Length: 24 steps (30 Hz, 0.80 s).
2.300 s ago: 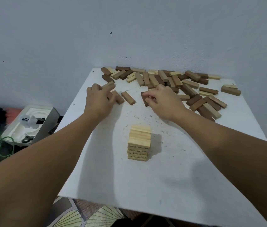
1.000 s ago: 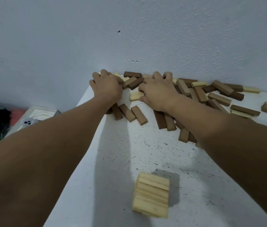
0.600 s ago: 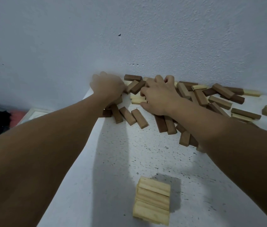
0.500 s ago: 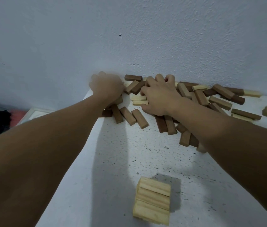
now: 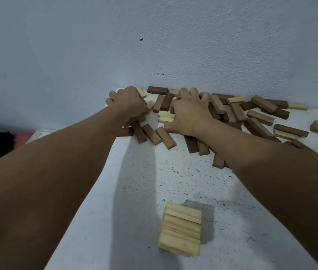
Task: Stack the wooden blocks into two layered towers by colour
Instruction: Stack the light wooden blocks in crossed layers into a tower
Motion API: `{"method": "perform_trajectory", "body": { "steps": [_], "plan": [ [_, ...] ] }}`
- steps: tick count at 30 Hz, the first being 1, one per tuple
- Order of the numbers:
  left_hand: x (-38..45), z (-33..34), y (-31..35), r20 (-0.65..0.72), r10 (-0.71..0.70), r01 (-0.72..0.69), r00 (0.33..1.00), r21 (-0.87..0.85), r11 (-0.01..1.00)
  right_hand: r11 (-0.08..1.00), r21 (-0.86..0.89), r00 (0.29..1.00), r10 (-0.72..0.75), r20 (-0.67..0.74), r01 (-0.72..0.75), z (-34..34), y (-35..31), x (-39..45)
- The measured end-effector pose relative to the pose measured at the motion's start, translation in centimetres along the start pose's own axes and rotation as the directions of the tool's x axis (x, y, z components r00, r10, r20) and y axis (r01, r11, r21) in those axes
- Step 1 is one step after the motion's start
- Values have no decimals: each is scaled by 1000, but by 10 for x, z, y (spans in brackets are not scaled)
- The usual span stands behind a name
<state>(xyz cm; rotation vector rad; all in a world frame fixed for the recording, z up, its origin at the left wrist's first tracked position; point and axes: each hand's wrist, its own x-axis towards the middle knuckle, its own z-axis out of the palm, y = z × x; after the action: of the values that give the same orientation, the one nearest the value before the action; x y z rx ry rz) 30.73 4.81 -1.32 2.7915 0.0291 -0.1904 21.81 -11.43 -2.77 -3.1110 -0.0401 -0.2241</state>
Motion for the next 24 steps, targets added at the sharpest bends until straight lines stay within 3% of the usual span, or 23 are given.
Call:
{"method": "perform_trajectory", "body": {
  "steps": [5,12,20,24],
  "plan": [
    [-13,-2,8,-119,54,-58,991,-30,998,999,-13,990,43,-134,-45,-8,6,-12],
    [-56,-29,-2,-126,224,-256,966,-411,875,970,184,959,195,-208,-157,-28,11,-51],
    [-135,-39,31,-57,355,-342,933,-448,826,861,389,902,407,-143,-327,-49,13,-122],
    [-182,-36,49,-117,425,-433,897,-417,799,810,419,866,490,-98,-411,-62,24,-165]
  ]
}}
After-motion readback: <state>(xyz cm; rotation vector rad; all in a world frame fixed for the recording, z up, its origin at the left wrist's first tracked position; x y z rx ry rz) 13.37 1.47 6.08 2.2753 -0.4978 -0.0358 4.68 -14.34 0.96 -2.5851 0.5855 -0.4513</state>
